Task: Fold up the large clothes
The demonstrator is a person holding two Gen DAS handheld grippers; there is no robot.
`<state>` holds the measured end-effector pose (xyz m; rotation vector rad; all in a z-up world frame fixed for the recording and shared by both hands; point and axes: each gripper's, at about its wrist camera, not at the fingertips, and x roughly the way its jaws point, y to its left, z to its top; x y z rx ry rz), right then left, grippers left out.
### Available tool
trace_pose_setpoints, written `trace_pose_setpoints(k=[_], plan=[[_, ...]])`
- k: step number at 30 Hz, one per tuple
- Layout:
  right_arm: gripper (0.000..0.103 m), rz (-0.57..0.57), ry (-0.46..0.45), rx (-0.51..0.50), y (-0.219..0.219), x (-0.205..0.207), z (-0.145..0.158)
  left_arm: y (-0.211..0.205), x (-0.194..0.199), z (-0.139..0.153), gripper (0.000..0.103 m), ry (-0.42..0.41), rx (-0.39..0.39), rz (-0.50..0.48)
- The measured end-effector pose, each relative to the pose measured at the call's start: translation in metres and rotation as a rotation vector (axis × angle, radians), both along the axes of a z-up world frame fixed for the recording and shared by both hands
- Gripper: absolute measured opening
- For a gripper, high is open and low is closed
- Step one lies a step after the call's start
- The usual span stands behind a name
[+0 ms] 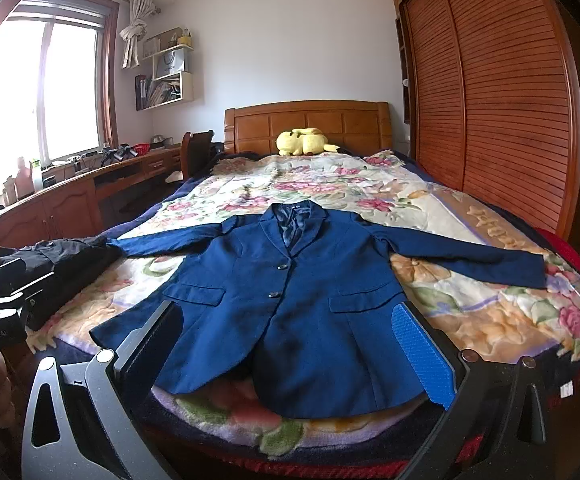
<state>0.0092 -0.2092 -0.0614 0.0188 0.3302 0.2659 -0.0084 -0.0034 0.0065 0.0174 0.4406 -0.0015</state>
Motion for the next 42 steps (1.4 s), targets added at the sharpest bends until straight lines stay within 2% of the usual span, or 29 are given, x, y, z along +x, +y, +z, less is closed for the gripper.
trace_pose_setpoints(k=[42], plan=[[0.103,0.0,-0.002,0.006,-0.0005,0.0002,-0.001,-0.003,-0.0011,0.0072,0.103,-0.013,0.001,0.001]])
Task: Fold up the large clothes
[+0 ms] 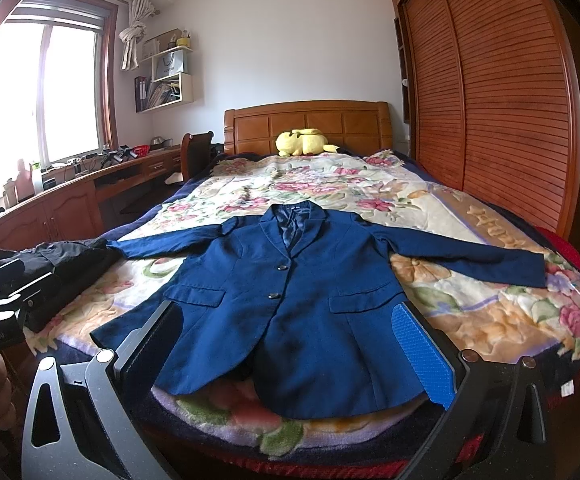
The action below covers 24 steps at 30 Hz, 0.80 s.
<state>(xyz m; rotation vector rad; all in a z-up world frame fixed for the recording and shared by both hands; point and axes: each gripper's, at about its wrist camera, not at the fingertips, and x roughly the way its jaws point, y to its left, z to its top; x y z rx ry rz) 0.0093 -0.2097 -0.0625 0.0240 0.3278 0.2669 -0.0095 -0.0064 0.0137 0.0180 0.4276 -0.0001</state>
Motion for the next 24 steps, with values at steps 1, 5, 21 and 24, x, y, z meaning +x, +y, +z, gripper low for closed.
trace_pose_setpoints(k=[1,5,21,24], plan=[[0.103,0.0,0.0,0.0,0.0,0.0001,0.0,0.0001,0.0,-0.0003,0.103,0.0,0.0,-0.001],[0.103,0.0,0.0,0.001,-0.0001,-0.0001,0.0002,0.0002,-0.0001,-0.0003,0.103,0.002,0.0,-0.001],[0.103,-0.003,-0.003,0.002,0.001,-0.0009,0.0002,-0.002,0.0,0.0012,0.103,0.0,-0.002,-0.003],[0.103,-0.001,-0.002,0.002,0.0016,-0.0006,-0.0002,-0.0028,0.0004,0.0018,0.103,0.001,-0.002,-0.004]])
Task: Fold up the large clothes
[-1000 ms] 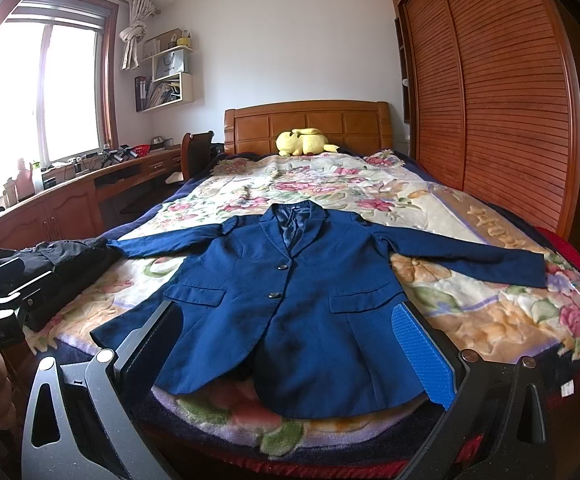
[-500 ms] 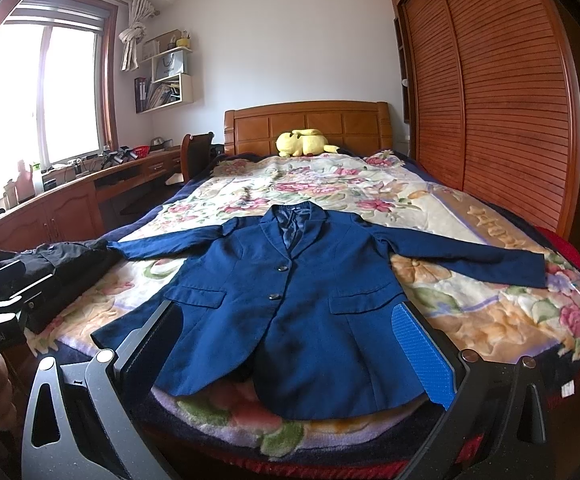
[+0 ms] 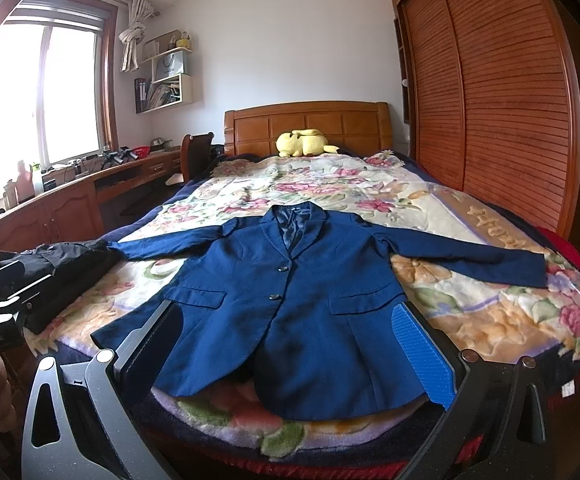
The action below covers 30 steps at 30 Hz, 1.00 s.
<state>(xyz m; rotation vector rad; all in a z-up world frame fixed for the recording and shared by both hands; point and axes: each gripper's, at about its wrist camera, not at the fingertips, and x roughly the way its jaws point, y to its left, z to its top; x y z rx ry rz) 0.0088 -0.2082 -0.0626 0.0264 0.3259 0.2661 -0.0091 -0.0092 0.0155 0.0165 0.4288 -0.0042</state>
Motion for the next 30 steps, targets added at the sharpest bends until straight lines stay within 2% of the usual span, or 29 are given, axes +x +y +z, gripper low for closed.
trace_pose_setpoints(k=[4,11,23,30], plan=[[0.103,0.003,0.003,0.0,0.0,0.001,-0.001,-0.001,0.0,-0.003,0.103,0.004,-0.005,-0.005],[0.103,0.032,0.02,-0.016,0.005,0.013,-0.009,0.01,0.015,-0.027,0.103,0.028,-0.009,0.018],[0.103,0.101,0.044,-0.074,0.027,0.07,-0.021,0.044,0.07,-0.076,0.103,0.119,0.025,0.033],[0.103,0.14,0.076,-0.097,0.043,0.105,-0.028,0.066,0.11,-0.091,0.103,0.147,-0.005,0.01]])
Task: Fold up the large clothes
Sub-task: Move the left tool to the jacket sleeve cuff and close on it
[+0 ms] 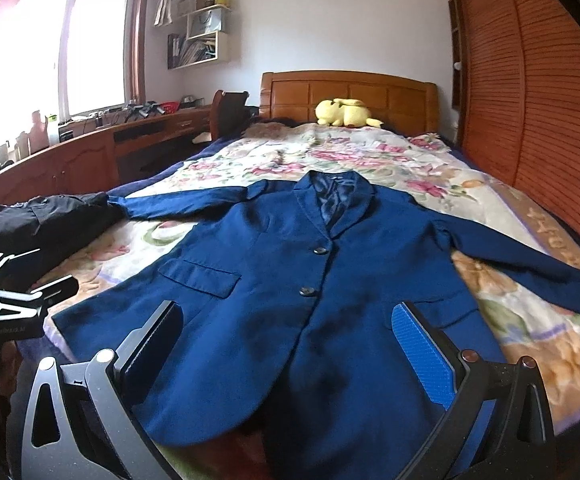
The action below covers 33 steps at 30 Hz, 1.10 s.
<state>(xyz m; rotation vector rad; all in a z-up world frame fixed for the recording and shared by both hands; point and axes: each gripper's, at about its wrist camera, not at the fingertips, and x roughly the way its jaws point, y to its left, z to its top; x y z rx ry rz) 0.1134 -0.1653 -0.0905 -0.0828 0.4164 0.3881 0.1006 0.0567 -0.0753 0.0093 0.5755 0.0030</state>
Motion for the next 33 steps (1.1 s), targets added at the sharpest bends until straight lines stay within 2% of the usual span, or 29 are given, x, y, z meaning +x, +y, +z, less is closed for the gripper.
trace_pose_setpoints(k=[6,10,15,20,25,29,33], plan=[[0.103,0.035,0.021,-0.013,0.009,0.019,-0.002,0.021,0.035,-0.003,0.103,0.032,-0.047,-0.025],[0.103,0.051,0.011,-0.032,0.012,0.025,0.0,0.035,0.057,-0.001,0.103,0.029,-0.043,-0.03],[0.103,0.068,0.018,-0.026,0.013,0.032,0.001,0.051,0.092,0.004,0.103,0.048,-0.001,-0.014],[0.103,0.09,0.022,-0.034,0.019,0.037,0.001,0.074,0.127,0.005,0.103,0.066,-0.037,-0.02],[0.103,0.113,0.023,-0.06,0.025,0.044,0.002,0.095,0.168,-0.005,0.103,0.102,-0.015,-0.001],[0.103,0.121,0.025,-0.074,0.026,0.052,0.003,0.114,0.195,-0.018,0.103,0.145,-0.039,0.023],[0.103,0.132,0.026,-0.078,0.029,0.057,0.003,0.124,0.219,-0.033,0.103,0.2,-0.029,0.044]])
